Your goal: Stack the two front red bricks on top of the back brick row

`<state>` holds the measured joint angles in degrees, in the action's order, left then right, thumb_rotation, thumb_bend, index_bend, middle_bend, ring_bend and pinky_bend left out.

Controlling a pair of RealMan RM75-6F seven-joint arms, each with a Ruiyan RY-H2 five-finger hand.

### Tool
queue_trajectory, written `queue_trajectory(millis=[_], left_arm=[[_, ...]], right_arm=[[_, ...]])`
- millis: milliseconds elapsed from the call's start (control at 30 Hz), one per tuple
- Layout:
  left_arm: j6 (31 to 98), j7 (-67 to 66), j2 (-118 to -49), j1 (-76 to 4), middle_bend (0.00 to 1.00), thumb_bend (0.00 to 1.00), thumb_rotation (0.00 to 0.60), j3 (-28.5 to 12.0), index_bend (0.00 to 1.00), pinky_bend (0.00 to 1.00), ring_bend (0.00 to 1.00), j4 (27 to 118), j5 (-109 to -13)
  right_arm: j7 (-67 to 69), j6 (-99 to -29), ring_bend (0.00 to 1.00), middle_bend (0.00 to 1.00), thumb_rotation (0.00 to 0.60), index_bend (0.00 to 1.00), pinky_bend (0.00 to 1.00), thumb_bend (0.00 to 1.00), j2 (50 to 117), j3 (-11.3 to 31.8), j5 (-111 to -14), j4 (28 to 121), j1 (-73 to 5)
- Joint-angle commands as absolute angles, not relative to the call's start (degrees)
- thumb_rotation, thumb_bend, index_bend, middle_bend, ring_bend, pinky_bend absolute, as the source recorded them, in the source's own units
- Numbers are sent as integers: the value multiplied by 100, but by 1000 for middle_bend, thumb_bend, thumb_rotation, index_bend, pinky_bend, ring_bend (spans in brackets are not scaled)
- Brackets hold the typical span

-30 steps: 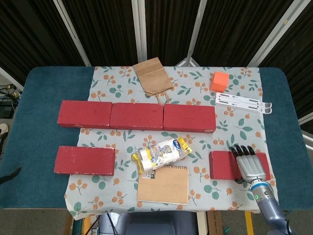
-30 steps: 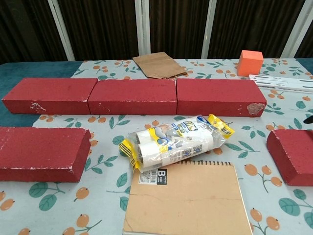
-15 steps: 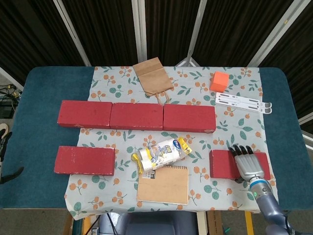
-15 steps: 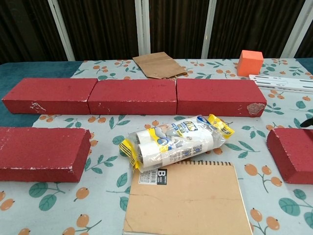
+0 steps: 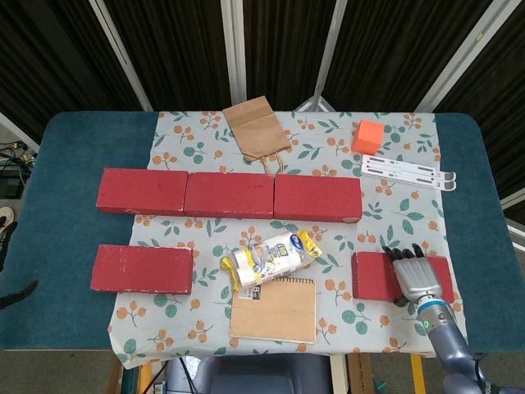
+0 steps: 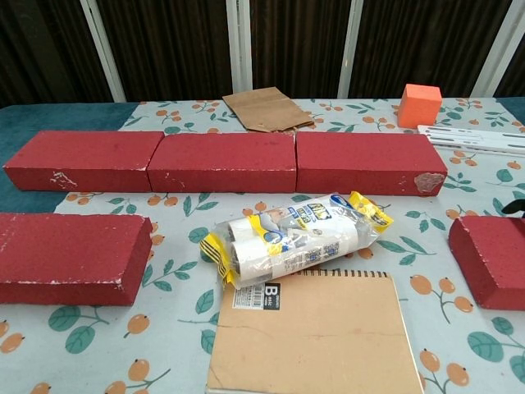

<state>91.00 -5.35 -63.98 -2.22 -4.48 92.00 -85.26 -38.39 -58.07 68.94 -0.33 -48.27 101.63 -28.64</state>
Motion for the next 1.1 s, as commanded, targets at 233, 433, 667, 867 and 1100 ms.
queue_trajectory(millis=[233,433,667,867,1100], left_arm=[[9113,-485,-6374,-209,9,102,600,-446,78,79,11,9207,-8532],[9133,-369,-6331,-191,9,102,600,-445,83,79,11,9200,-8544],[9115,-320,-6323,-197,9,102,600,-469,85,79,11,9176,-8502],[9053,-376,-6357,-237,9,102,600,-495,85,79,11,9167,-8455],[8951,-445,-6425,-294,9,102,600,-570,85,79,11,9103,-8293]], right_arm=[[-3869,-5982,204,226,600,150,0,64,6744,-43,-4953,10435,-2932],[-4149,-6203,205,226,600,224,0,70,6508,95,-4891,10873,-3115],[-4758,-6283,205,225,600,226,0,70,6121,595,-4134,11550,-3755],[-5421,-5879,205,225,600,226,0,70,6057,1109,-2439,11622,-4846],[-6513,-5847,205,226,600,226,0,69,6827,1505,343,10611,-6705]])
